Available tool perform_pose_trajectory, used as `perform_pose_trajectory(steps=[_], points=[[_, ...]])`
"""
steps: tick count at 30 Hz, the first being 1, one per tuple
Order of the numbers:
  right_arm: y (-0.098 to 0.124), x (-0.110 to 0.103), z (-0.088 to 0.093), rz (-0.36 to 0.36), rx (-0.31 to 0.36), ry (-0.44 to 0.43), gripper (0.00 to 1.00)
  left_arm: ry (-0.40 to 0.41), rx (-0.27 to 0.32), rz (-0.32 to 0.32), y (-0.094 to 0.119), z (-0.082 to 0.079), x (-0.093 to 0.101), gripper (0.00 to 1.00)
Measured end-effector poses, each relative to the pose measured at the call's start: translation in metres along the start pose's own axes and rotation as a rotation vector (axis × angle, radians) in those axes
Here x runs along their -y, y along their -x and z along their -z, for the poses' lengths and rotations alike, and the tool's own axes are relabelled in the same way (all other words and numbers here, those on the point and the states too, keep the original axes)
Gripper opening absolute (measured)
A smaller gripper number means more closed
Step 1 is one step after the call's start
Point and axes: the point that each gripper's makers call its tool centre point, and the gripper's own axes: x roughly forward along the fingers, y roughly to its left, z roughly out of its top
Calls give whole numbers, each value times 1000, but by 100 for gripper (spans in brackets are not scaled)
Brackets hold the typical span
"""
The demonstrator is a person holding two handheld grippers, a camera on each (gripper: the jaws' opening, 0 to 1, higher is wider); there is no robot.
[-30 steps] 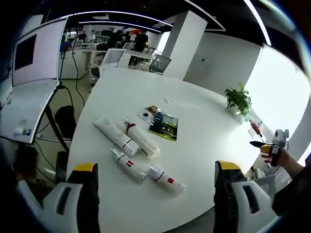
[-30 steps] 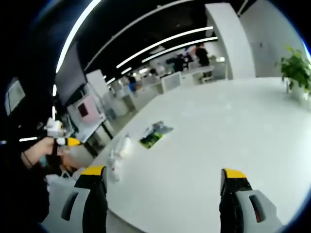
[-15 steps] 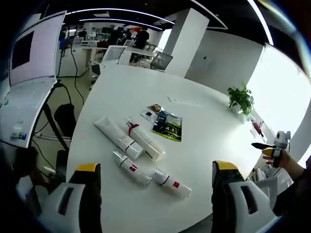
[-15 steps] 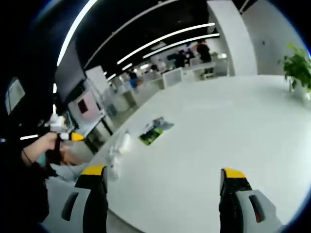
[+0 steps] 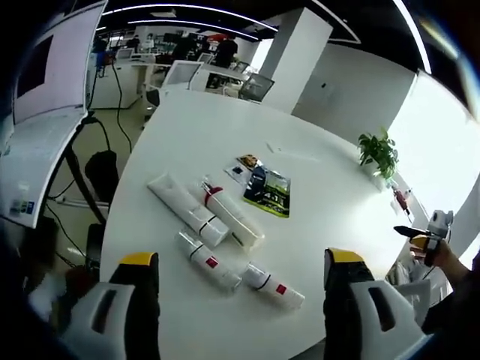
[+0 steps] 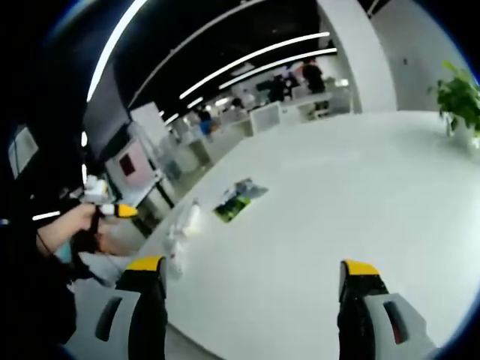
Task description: Arrange the skincare products in the storage area until every visible bottle or jar stands upright without overlapping.
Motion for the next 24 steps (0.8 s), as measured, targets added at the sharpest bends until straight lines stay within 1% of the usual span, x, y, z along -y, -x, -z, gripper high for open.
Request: perform_pose_trajectory(steps=[3, 6, 8, 11, 17, 24], points=[[-1, 2, 1, 6, 1, -4, 97, 3, -3, -9, -6, -2, -2, 85], [-3, 3, 2, 7, -3, -7, 97, 6, 18, -26, -13, -5, -8, 83], [-4, 4, 2, 7, -3, -7, 97, 17, 8, -36, -18, -4, -11, 82], [-5, 5, 1, 6, -1, -10, 97, 32, 9, -51, -22, -4, -14, 81], [-8, 7, 3, 5, -9, -14, 97, 55, -7, -57, -29, -2, -16, 81], [-10, 9, 6, 7, -16, -22, 97, 73, -9, -78, -39, -6, -25, 78]])
